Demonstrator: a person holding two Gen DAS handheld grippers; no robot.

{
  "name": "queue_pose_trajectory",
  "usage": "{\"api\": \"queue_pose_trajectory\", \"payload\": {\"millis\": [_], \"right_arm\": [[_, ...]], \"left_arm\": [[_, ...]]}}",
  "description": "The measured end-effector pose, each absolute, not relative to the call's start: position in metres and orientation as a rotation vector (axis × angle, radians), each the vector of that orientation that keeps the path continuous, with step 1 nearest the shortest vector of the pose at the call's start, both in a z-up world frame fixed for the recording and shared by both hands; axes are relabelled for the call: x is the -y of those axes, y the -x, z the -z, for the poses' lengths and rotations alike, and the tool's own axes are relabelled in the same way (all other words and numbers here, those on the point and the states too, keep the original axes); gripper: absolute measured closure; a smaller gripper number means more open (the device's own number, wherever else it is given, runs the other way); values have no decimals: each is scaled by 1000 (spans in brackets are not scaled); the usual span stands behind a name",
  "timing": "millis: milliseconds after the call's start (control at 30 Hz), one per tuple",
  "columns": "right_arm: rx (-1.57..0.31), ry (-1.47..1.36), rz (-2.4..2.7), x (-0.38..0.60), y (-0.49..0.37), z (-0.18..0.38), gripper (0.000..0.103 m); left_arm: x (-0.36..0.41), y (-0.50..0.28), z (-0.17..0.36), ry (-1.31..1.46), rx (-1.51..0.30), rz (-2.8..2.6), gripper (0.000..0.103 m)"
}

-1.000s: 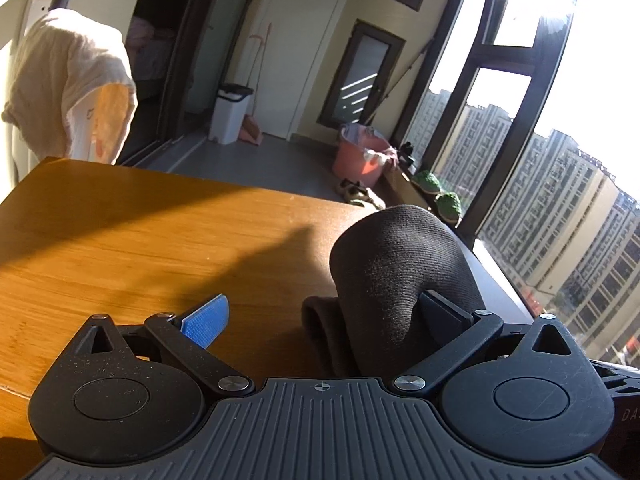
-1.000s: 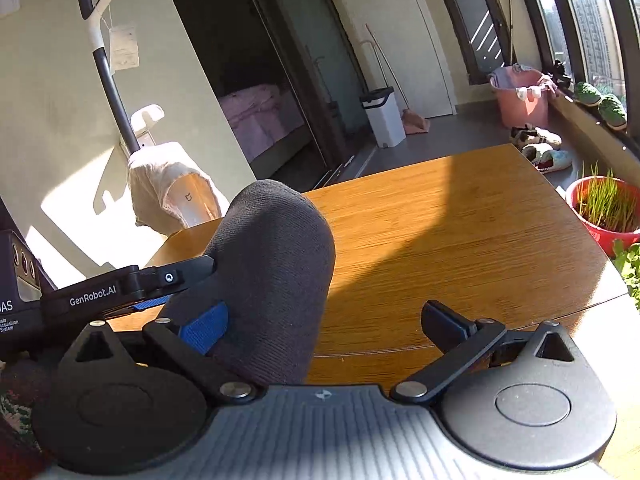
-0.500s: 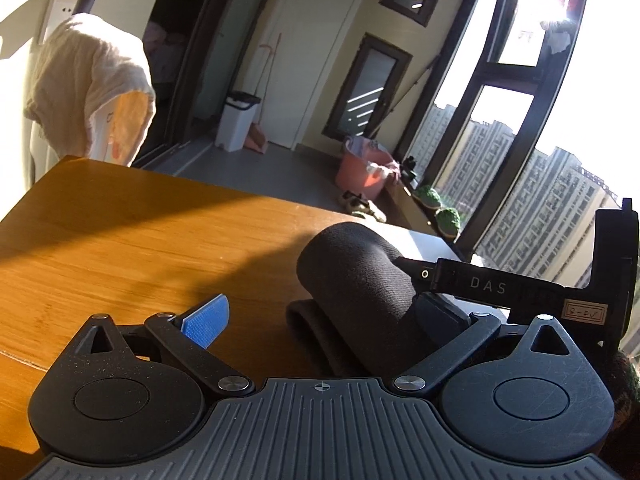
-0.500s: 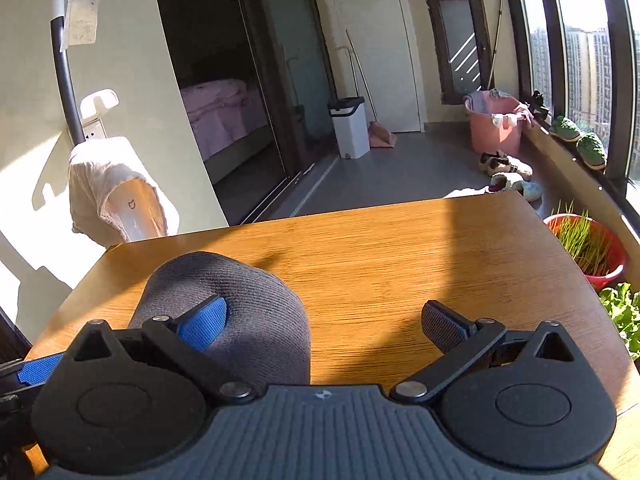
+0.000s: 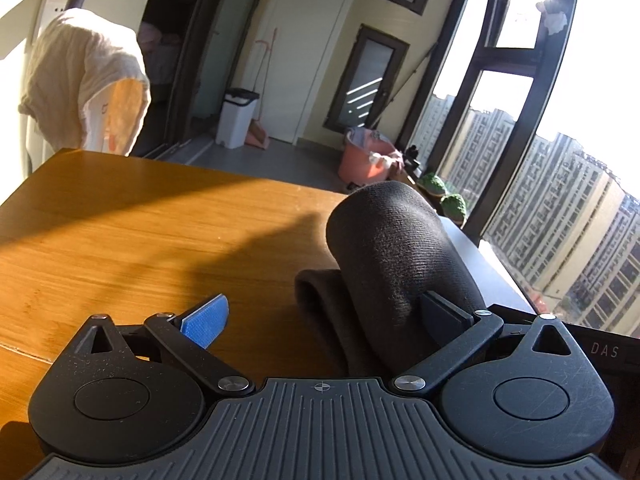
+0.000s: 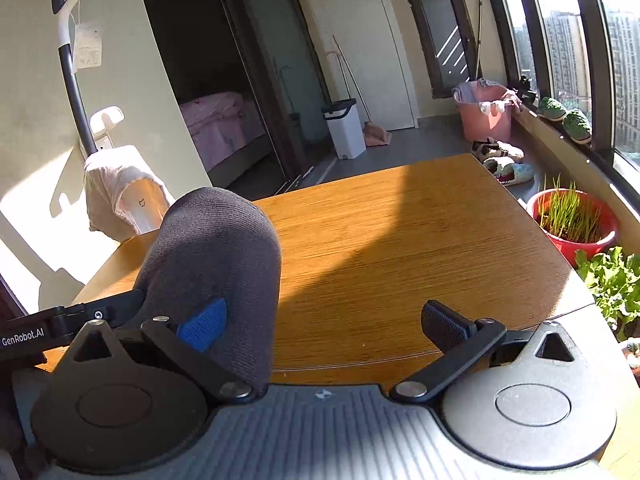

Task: Fold clothes
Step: 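Press the rolled pants down onto the waistband end with both grippers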

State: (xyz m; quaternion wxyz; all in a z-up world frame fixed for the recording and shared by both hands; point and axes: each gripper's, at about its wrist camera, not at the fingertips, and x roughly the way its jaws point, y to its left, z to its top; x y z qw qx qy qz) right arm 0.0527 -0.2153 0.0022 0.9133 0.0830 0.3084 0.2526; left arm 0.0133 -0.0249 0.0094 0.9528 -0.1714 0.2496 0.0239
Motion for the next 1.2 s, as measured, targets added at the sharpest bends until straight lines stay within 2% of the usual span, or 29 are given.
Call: {"api": "queue_pose_trajectory", "payload": {"millis": [433,633,767,833,933,1133,1200], "right_arm": [[-625,-75,-535,211,-25,-18,0],[-501,-313,-496,223,-48,-40,0],[-642,-204,-544,172,-106,-44,0],[-794,-105,-549,140,-134,-26,0],[-844,-194,-565,137,-148,-16,0],[-633,-94,-571,160,-93,-33,0],[-625,-77,-577,167,-80,-33,0]], "left_arm": [[25,-11,-14,326,-507,-93,0],[23,-14,-12,346,-506,-90,0],[24,-14,-11,340,-510,-92,0],[26,-11,-12,319,-506,-101,0],[21,-9,-11,325,-505,-129,0],[16,-8,-10,326,-515,-120,0],[18,-7,-10,316,-512,-126,0]]}}
